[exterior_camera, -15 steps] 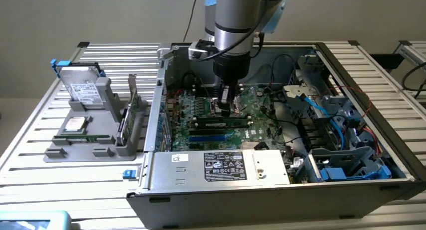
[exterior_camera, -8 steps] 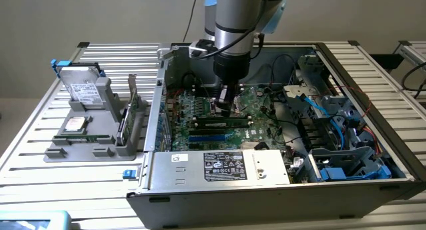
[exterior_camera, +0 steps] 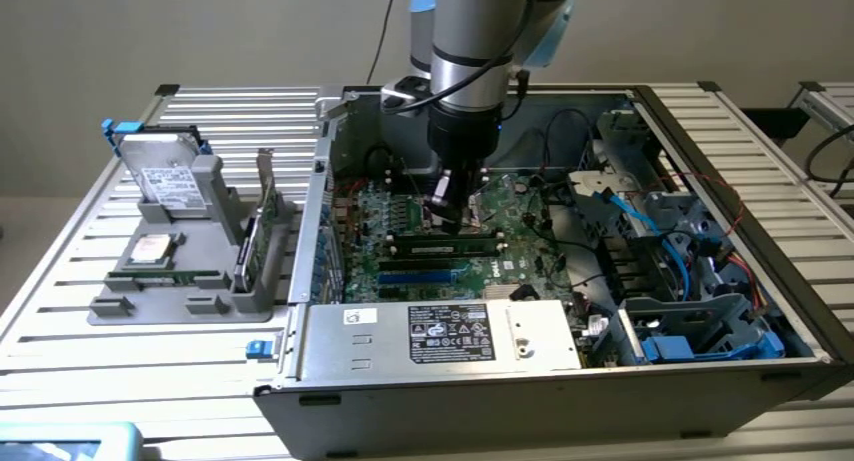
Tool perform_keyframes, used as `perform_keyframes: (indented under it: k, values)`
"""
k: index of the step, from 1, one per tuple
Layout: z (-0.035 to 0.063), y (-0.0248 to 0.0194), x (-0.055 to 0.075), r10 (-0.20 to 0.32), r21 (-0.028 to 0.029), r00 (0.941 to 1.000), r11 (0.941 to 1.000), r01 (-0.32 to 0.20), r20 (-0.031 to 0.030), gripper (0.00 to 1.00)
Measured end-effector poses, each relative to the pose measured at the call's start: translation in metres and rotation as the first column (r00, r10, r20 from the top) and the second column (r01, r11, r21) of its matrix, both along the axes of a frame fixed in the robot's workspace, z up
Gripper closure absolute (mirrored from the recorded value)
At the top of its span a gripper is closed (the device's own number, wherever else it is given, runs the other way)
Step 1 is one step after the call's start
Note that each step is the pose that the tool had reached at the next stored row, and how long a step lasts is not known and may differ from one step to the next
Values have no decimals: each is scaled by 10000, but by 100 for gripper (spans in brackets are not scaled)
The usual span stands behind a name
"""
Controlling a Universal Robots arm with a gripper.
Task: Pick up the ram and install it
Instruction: 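Press down the ram until it locks into place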
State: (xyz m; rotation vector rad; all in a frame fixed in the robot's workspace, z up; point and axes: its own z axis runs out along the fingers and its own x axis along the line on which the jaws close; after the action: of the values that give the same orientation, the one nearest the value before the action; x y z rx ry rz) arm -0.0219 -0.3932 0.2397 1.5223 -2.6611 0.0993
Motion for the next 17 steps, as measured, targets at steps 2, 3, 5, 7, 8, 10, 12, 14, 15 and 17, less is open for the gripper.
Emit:
perform_keyframes:
  k: [2, 3, 5, 7, 8, 10, 12, 14, 15, 17]
  values:
    - [0, 0, 0, -235, 0, 9997, 9997, 235, 0, 89]
    - [0, 0, 0, -324, 0, 9995, 9995, 324, 1, 89]
    - [0, 0, 0, -484, -1, 9988, 9988, 484, 0, 89]
    - [0, 0, 0, -664, -1, 9978, 9978, 664, 1, 89]
    - [0, 0, 0, -781, -1, 9969, 9969, 781, 2, 89]
    - [0, 0, 0, -1046, -1, 9945, 9945, 1046, 7, 89]
    - [0, 0, 0, -1306, 1, 9914, 9914, 1306, 20, 89]
    - [0, 0, 0, -1568, 3, 9876, 9876, 1568, 32, 89]
    - [0, 0, 0, -1702, 3, 9854, 9854, 1702, 34, 89]
    - [0, 0, 0, -1979, 4, 9802, 9802, 1979, 39, 89]
